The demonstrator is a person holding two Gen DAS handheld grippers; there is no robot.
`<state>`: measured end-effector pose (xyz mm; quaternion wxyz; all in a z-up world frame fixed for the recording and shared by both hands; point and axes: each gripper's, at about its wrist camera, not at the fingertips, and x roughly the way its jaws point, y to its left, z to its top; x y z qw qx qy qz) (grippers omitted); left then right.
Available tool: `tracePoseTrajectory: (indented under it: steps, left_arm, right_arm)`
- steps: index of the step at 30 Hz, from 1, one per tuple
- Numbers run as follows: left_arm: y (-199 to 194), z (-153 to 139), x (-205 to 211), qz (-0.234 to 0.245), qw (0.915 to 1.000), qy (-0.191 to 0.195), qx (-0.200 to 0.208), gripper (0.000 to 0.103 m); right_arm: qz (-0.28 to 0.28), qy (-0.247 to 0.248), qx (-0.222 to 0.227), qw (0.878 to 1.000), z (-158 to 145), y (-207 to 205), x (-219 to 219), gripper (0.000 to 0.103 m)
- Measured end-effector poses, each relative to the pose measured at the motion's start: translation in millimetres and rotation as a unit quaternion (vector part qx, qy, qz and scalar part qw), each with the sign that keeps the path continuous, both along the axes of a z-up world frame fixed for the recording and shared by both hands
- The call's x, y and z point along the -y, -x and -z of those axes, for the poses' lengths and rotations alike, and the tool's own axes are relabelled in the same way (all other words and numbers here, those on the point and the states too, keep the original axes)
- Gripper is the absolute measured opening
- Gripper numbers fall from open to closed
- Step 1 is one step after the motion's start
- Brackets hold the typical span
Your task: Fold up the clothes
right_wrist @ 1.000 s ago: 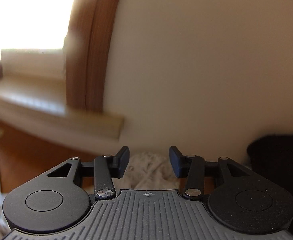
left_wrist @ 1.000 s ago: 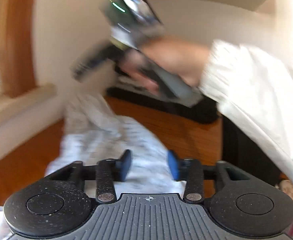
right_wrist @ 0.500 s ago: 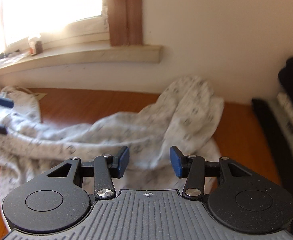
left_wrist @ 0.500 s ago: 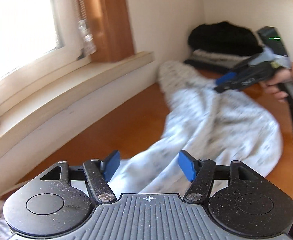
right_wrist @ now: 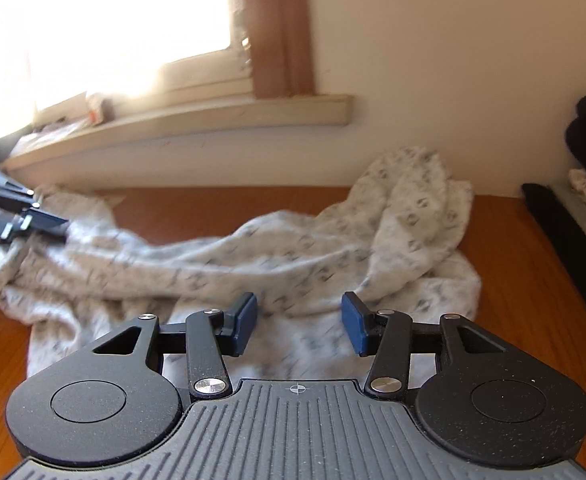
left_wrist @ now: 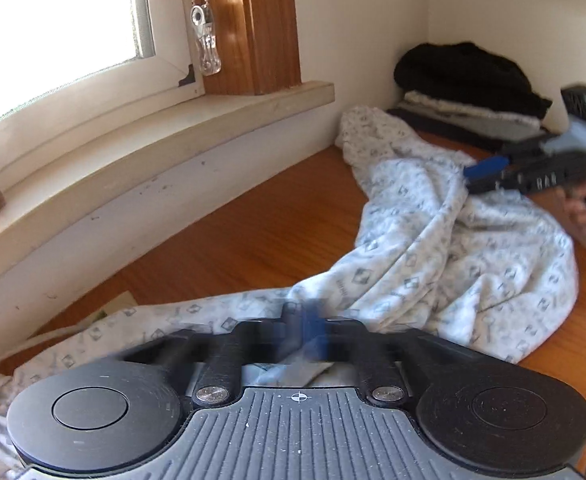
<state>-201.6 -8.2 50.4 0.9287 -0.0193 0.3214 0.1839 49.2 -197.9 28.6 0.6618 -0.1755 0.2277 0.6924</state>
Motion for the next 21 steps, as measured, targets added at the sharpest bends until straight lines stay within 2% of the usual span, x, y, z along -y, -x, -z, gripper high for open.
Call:
tracePoseTrajectory:
  steps: [3, 6, 8, 12, 14, 16, 18, 19, 21]
  left_arm:
    - [6, -19, -10, -0.035, 0.9981, -0.026, 0.044, 0.003]
    - [7, -38, -28, -0.088, 0.9907, -0.089, 0.052, 0.003]
    - [7, -41, -42, -0.115, 0.9872, -0.099, 0.048, 0.003]
    - [6, -45, -69, -0.164, 0.9794, -0.110, 0.039, 0.004]
    - [8, -40, -74, -0.173, 0.9787, -0.106, 0.032, 0.009]
    - [14, -34, -77, -0.178, 0.9784, -0.101, 0.031, 0.022]
    - [24, -29, -79, -0.178, 0.9797, -0.088, 0.033, 0.047]
    - [31, -27, -79, -0.177, 0.9800, -0.083, 0.034, 0.057]
    - [46, -23, -80, -0.180, 0.9799, -0.078, 0.034, 0.064]
  right_arm:
    - [-0.005, 0.018, 0.025, 1.000, 6, 5, 3, 0.047]
    - [0.002, 0.027, 0.055, 0.998, 7, 8, 10, 0.046]
    - [0.006, 0.033, 0.095, 0.995, 4, 10, 20, 0.046]
    - [0.030, 0.045, 0.196, 0.979, 4, 10, 51, 0.046]
    - [0.049, 0.054, 0.221, 0.973, 6, 0, 62, 0.046]
    - [0.066, 0.061, 0.220, 0.971, 5, -13, 66, 0.046]
    - [0.074, 0.066, 0.190, 0.977, 1, -27, 66, 0.046]
    - [0.074, 0.063, 0.178, 0.979, -2, -30, 65, 0.047]
    - [0.075, 0.045, 0.156, 0.984, -9, -32, 63, 0.047]
